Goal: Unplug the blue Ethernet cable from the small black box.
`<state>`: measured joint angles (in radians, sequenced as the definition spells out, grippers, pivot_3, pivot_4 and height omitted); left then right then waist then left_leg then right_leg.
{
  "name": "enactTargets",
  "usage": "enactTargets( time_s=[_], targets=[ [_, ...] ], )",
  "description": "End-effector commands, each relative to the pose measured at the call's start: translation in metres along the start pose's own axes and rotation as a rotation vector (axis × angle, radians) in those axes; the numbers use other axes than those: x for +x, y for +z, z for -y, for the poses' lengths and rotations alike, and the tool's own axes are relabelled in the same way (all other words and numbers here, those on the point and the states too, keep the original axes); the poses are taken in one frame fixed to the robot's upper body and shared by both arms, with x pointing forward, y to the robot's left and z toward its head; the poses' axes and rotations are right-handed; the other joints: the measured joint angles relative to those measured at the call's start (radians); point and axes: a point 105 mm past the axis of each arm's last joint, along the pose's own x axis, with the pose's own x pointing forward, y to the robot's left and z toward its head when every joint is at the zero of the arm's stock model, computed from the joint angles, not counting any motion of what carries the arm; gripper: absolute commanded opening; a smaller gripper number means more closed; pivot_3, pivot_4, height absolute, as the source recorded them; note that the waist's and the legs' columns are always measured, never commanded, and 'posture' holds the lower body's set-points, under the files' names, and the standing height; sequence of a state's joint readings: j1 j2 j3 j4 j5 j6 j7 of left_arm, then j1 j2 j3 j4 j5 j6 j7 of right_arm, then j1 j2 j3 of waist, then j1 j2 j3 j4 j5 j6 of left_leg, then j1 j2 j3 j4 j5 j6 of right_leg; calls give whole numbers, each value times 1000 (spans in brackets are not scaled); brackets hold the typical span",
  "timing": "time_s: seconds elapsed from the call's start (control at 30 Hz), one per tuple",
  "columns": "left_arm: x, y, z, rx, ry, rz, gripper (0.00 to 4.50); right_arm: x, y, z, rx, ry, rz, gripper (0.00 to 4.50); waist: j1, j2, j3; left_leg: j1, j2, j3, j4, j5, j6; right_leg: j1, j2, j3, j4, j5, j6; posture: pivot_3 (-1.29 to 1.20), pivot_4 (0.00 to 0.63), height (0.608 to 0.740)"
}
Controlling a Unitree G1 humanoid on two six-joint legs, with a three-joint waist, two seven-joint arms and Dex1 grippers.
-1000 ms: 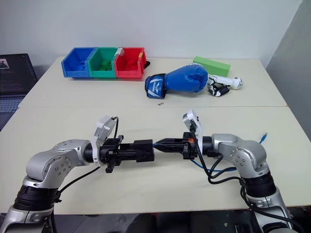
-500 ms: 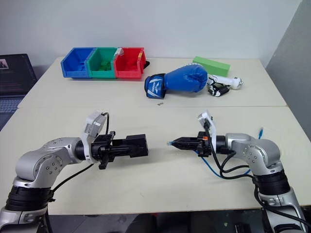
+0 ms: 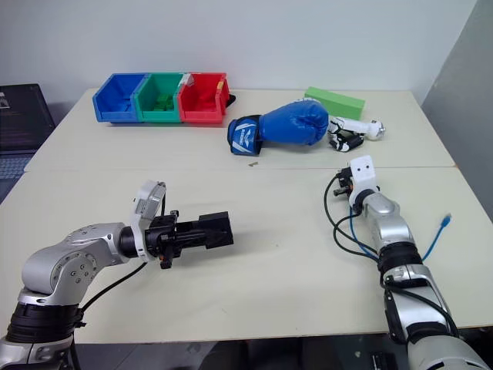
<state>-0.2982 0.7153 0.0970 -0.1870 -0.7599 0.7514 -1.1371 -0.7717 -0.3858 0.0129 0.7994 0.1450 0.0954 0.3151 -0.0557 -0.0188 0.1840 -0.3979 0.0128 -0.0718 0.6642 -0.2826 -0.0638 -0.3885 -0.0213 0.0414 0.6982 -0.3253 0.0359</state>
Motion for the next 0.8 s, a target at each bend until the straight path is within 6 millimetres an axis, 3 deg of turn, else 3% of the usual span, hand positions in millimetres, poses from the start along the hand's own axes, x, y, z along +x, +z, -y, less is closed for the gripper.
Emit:
enactTargets(
  time_s=[0.03, 0.2, 0.37, 0.53, 0.67, 0.8],
  targets=[
    [0, 4, -1, 68, 38, -2, 772, -2, 18, 7, 26, 13, 77, 1787, -1, 0, 0, 0, 0, 0, 0, 0, 0, 0, 0, 0, 0, 0, 0, 0, 150, 740],
    [-2, 3, -18, 125, 180, 18, 772, -23, 41, 6, 13, 126, 161, 3124, 1, 0, 0, 0, 0, -1, 0, 0, 1, 0, 0, 0, 1, 0, 0, 0, 150, 740],
    [-16, 14, -61, 231, 496, 117, 772, -74, 80, -60, -82, 557, 262, 4343, 13, 2, 0, 0, 0, -2, 1, -1, 2, 0, -1, -1, 1, 0, 0, 0, 150, 740],
    [-45, 11, -101, 317, 808, 160, 772, -103, 83, -112, -169, 806, 219, 4343, 8, 1, 0, 0, 0, -3, 1, -2, 4, 0, -1, -1, 1, 1, -2, 0, 150, 740],
    [-75, 8, -124, 369, 1048, 213, 772, -106, 88, -137, -196, 887, 191, 4343, 14, 1, 0, 1, 0, -4, 2, -2, 4, 1, -1, -2, 2, 2, -2, 0, 150, 740],
    [-85, -9, -136, 353, 1152, 213, 772, -96, 100, -148, -185, 888, 181, 4343, 17, 1, 0, 0, 0, -3, 3, -2, 4, 0, -1, -2, 2, 2, -2, 0, 150, 740]
  ],
)
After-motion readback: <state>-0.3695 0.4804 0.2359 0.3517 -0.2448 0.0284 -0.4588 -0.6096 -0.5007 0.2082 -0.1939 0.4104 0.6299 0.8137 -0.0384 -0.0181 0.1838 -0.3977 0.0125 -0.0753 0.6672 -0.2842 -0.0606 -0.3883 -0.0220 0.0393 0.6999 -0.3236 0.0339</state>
